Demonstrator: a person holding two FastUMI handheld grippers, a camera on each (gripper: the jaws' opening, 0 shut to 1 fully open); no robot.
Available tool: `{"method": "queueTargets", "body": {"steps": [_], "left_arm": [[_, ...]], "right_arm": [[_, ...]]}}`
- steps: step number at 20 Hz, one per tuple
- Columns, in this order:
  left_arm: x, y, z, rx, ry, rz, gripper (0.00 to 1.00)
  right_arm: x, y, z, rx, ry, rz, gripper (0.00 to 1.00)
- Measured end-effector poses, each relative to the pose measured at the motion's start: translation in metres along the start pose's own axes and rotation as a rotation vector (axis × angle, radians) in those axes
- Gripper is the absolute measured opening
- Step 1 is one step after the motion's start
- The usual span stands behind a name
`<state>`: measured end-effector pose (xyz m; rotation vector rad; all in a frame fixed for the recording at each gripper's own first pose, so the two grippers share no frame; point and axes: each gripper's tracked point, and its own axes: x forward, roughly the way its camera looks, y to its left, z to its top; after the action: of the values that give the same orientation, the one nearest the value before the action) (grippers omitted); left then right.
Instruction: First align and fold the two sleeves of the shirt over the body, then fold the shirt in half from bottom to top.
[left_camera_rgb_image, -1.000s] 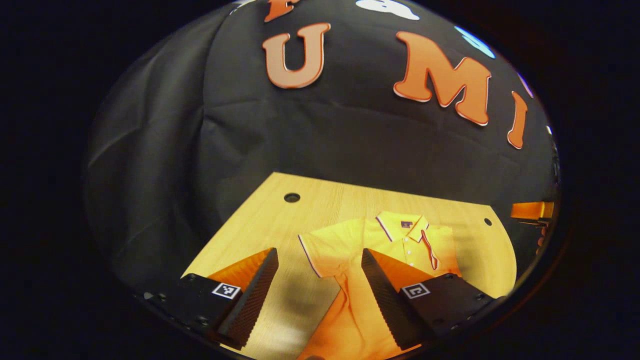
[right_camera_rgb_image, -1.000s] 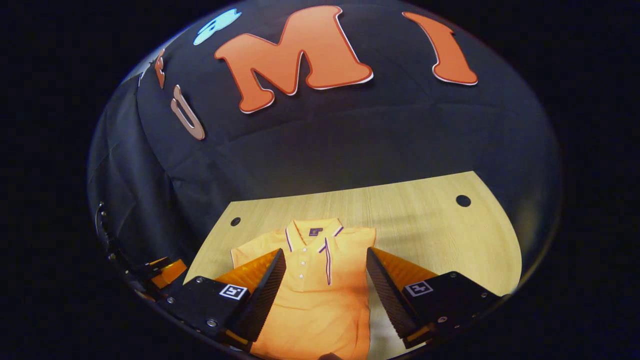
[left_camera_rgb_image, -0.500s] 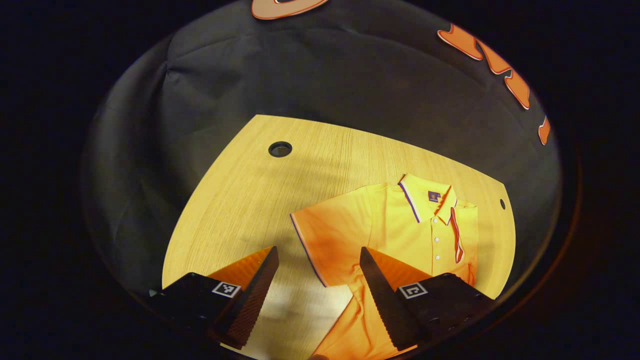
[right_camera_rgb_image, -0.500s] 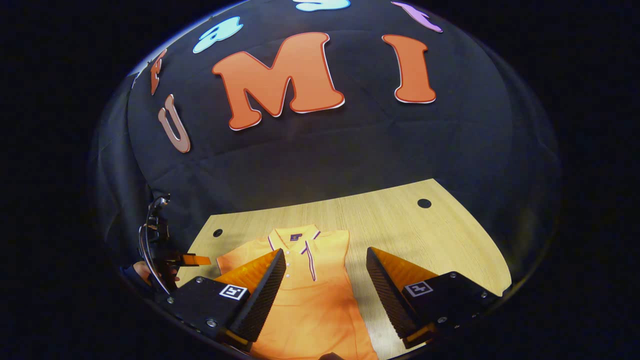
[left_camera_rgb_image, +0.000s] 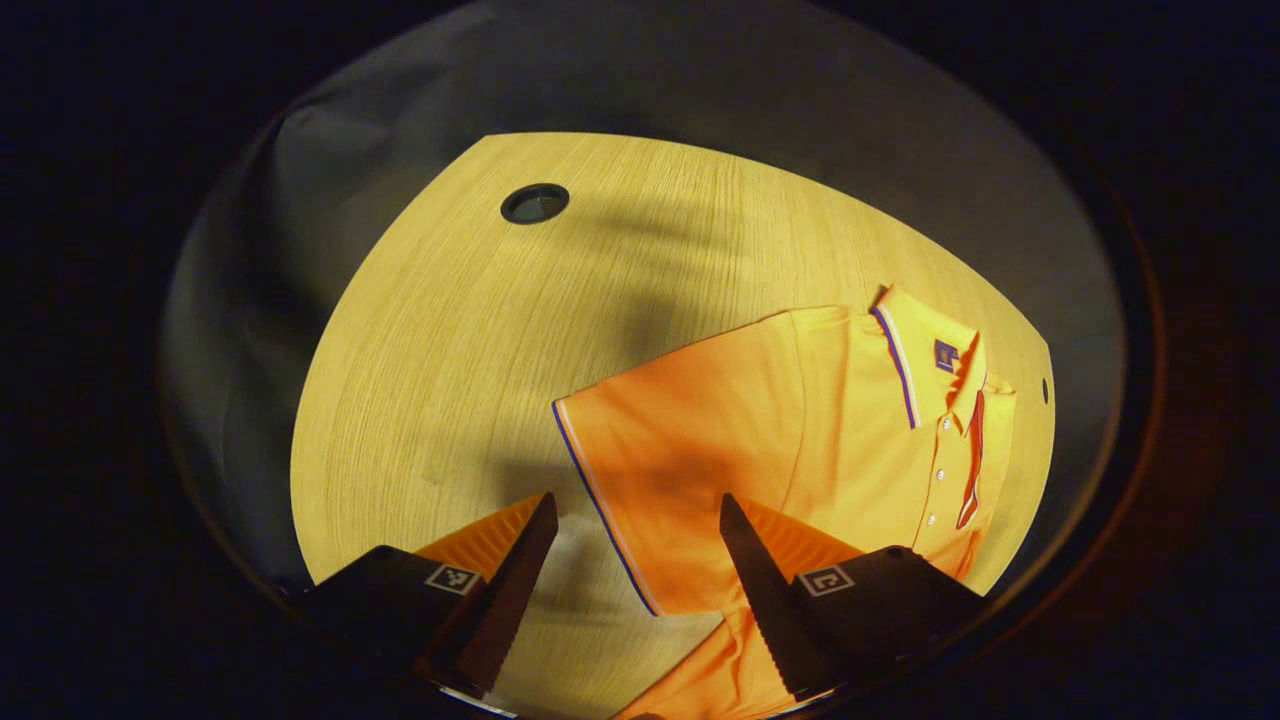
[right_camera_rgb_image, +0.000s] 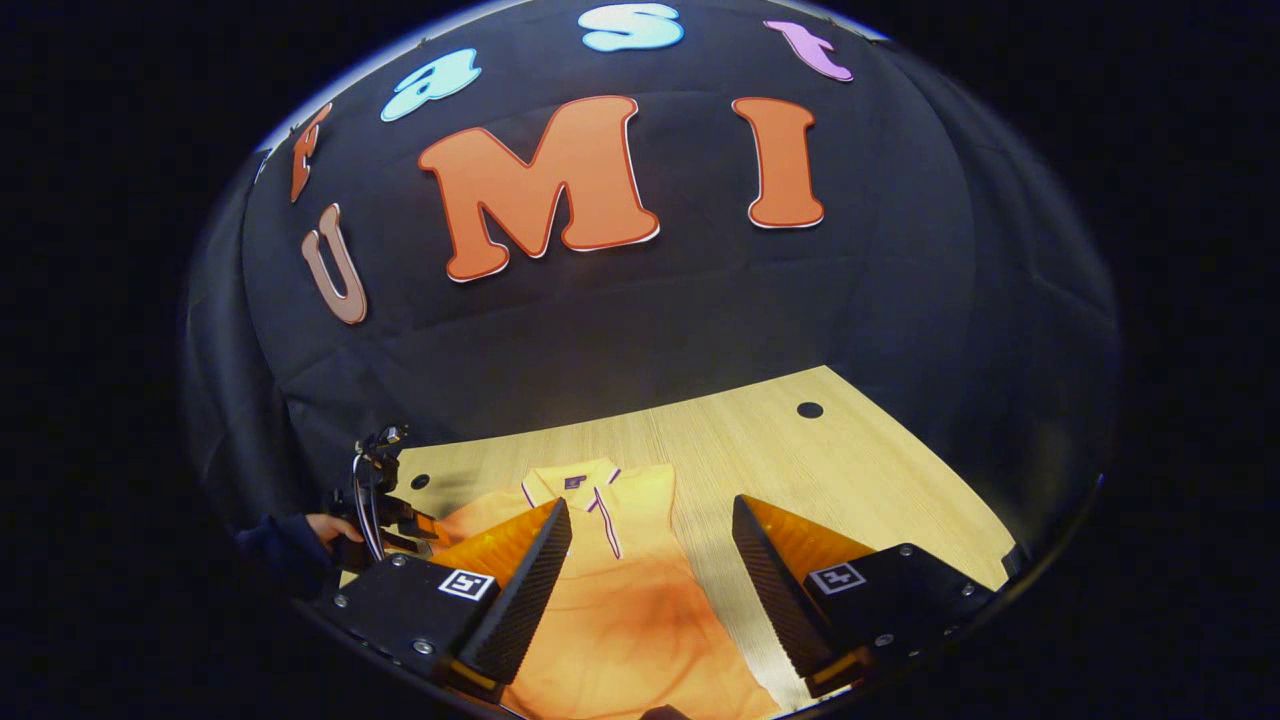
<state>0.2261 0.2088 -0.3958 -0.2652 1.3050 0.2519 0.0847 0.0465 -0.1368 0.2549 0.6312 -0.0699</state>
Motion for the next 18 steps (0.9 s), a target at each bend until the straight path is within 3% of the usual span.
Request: {"method": "queueTargets", "body": {"steps": [6,9,10,12,15,18], "left_arm": [[0.011,0.002,0.004,0.022,0.027,0.064,0.95],[0.014,-0.008,0.004,0.060,0.025,0.050,0.76],[0.013,-0.011,0.008,0.071,0.008,0.038,0.62],[0.012,-0.013,0.013,0.068,-0.025,0.004,0.16],[-0.003,-0.027,0.026,0.071,-0.102,-0.077,0.14],[-0.023,-0.035,0.042,0.129,-0.171,-0.091,0.14]], "right_arm": [[-0.009,-0.020,-0.005,-0.001,0.017,-0.028,0.98],[-0.005,-0.023,-0.007,0.011,0.016,-0.017,0.98],[-0.004,-0.024,-0.010,0.013,0.024,-0.015,0.98],[0.000,-0.025,-0.015,0.017,0.039,-0.007,0.98],[0.000,-0.028,-0.018,0.008,0.047,-0.001,0.98],[0.005,-0.029,-0.018,0.006,0.050,0.006,0.98]]}}
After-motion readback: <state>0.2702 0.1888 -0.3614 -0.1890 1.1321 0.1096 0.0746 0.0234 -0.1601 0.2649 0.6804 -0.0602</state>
